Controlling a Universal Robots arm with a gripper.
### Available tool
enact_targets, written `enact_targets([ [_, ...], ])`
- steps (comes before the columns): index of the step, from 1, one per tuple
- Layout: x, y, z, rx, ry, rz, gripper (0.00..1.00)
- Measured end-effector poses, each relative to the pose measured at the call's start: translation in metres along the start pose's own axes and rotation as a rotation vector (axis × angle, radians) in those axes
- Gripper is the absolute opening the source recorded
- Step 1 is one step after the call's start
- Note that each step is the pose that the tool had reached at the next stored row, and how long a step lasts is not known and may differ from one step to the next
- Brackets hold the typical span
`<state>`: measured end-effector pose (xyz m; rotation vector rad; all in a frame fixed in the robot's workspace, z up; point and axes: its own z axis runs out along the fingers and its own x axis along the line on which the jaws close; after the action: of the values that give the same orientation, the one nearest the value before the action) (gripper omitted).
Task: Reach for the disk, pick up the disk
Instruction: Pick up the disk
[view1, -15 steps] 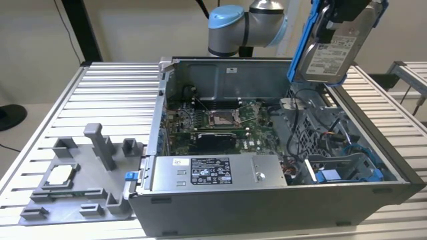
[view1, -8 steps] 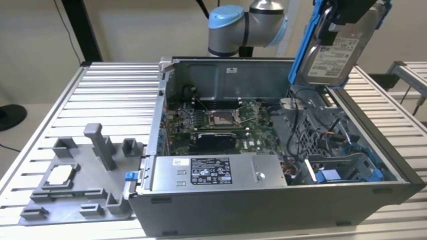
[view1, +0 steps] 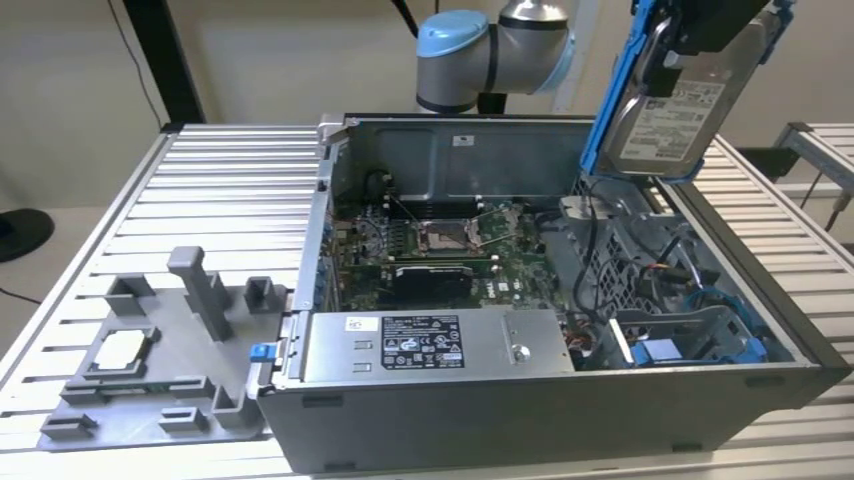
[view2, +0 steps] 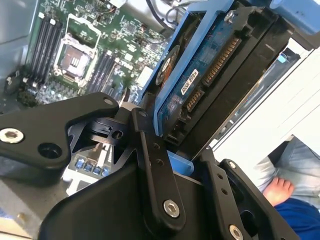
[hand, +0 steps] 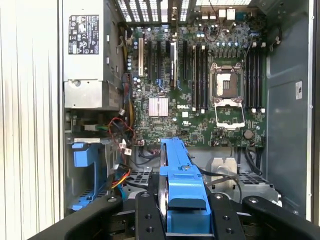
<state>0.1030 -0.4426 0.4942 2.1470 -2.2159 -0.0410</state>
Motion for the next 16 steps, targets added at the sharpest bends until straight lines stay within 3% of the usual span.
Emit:
enact_targets([
  [16, 0.0218, -0.0007, 0.0005, -0.0004, 0.0000, 0.000, 0.00],
])
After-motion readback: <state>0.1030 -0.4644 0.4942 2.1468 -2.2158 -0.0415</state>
